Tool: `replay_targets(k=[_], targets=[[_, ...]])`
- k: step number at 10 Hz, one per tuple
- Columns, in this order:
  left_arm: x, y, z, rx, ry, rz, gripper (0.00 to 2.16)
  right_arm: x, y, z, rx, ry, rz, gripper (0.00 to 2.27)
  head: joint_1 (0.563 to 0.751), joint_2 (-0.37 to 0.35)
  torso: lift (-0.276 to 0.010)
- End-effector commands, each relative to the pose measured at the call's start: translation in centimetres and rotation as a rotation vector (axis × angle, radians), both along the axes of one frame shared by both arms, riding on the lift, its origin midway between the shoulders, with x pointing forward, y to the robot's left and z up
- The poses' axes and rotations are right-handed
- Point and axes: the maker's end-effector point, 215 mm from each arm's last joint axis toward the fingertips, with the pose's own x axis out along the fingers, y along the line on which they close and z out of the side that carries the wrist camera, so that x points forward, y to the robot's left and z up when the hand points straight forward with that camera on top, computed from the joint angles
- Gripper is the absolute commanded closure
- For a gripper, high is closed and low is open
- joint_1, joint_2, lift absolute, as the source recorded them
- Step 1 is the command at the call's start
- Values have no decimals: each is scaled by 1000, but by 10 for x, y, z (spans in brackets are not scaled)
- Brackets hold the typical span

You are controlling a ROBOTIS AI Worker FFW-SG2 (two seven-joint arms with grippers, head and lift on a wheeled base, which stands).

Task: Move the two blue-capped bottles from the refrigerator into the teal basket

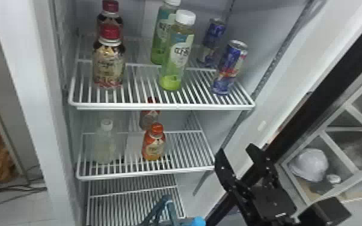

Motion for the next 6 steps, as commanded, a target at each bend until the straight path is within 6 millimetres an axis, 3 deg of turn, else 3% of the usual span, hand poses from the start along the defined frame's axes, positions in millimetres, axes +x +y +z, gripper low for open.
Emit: replay_targets(k=[1,6], targets=[[-1,0,1,-1,-1,-4,1154,2,-1,-8,-2,3,-2,403,695,-350,-136],[0,-2,2,-2,-3,-3,1154,2,2,-15,1,11,8,407,695,-350,-136]])
